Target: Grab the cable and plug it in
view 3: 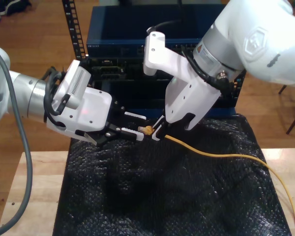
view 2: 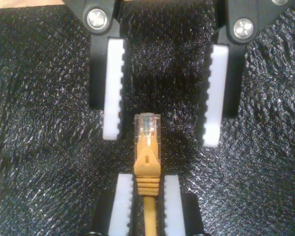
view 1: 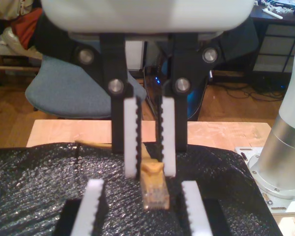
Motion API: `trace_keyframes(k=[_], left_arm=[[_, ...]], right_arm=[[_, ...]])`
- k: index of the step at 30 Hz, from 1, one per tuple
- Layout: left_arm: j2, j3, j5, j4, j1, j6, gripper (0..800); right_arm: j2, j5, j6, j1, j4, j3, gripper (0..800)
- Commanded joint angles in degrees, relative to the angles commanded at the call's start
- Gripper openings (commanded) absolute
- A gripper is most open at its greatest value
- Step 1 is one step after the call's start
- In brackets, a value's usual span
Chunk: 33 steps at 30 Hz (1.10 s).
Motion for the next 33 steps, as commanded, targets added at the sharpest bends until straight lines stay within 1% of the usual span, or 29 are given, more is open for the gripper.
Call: trace_keyframes(k=[9, 15, 19, 21, 23, 25, 31, 33], left_arm=[[0.00, 0.00, 0.18, 0.00, 0.00, 0.09, 300], [0.00, 0.09, 0.35, 0.09, 0.00, 0.09, 263], [0.00, 0.18, 0.44, 0.18, 0.00, 0.18, 223], [0.00, 0.18, 0.44, 0.18, 0.00, 0.18, 187], [0.00, 0.18, 0.44, 0.26, 0.00, 0.18, 179], [0.00, 0.18, 0.44, 0.26, 0.00, 0.18, 155], [0.00, 0.26, 1.23, 0.26, 0.00, 0.18, 133], [0.00, 0.26, 1.41, 0.18, 0.00, 0.09, 101]], right_arm=[[0.00, 0.00, -0.09, 0.00, 0.00, 0.00, 6], [0.00, 0.00, -0.09, 0.00, 0.00, 0.00, 6], [0.00, 0.00, -0.09, 0.00, 0.00, 0.09, 6], [0.00, 0.00, -0.09, 0.00, 0.00, 0.09, 6], [0.00, 0.00, -0.09, 0.00, 0.00, 0.09, 6], [0.00, 0.00, -0.09, 0.00, 0.00, 0.09, 6], [0.00, 0.00, -0.09, 0.00, 0.00, 0.09, 6], [0.00, 0.00, -0.09, 0.00, 0.00, 0.09, 6]])
